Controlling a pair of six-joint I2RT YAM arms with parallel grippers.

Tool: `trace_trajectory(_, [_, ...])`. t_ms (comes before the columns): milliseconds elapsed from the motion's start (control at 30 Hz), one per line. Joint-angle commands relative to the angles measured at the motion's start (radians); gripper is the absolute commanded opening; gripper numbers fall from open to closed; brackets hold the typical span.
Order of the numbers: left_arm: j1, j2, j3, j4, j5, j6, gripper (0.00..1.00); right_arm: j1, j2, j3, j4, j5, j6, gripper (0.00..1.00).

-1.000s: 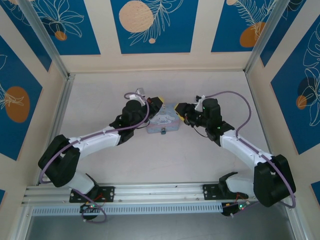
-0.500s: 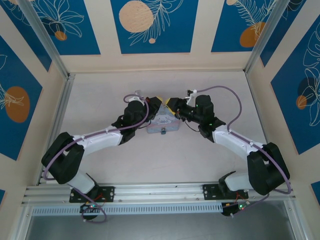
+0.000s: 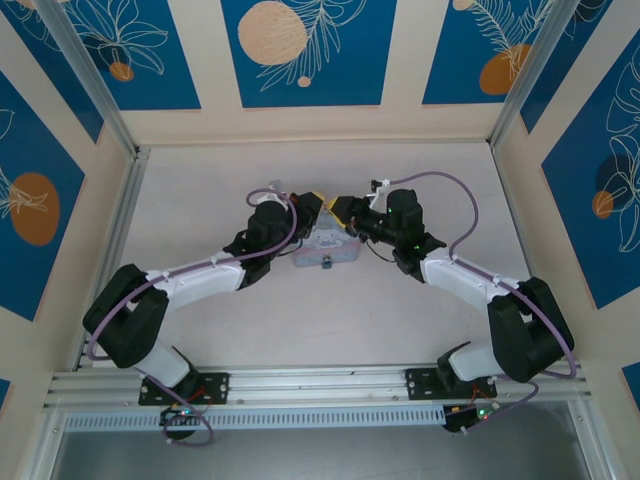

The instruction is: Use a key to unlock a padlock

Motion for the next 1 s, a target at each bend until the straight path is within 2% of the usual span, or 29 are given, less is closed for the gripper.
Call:
trace_trajectory(0, [0.003,0.019,-0.004,0.038,-0.015,-0.015,0.0,0.009,0.005,0.03,0.033,-0.012,0.007,0.26])
trace_trajectory(233, [0.004,0.028,-0.001,0.043,-0.013,-0.021,0.0,0.013,0.006,0.024,0.042,-0.024,0.007,0.22])
trace_trajectory(467, [0.003,0.034,0.006,0.043,-0.013,-0.023,0.0,0.014,0.01,0.018,0.046,-0.026,0.01,0.12])
trace_trajectory(600, [0.003,0.038,0.009,0.044,-0.01,-0.026,0.0,0.012,0.012,0.018,0.046,-0.028,0.007,0.01])
trace_trajectory(733, [0.004,0.034,0.01,0.035,-0.002,-0.008,0.0,0.0,0.009,0.012,0.046,-0.035,0.011,0.0])
trace_trajectory(800, [0.01,0.022,0.013,-0.003,0.012,0.014,0.16,-0.014,0.002,0.006,0.045,-0.043,0.013,0.0])
trace_trajectory(867, [0.031,0.004,0.022,-0.053,0.048,0.052,0.41,-0.034,-0.006,-0.004,0.041,-0.062,0.018,0.0])
trace_trajectory(967, [0.075,-0.027,0.046,-0.158,0.127,0.122,0.68,-0.066,-0.028,-0.013,0.009,-0.095,0.013,0.0])
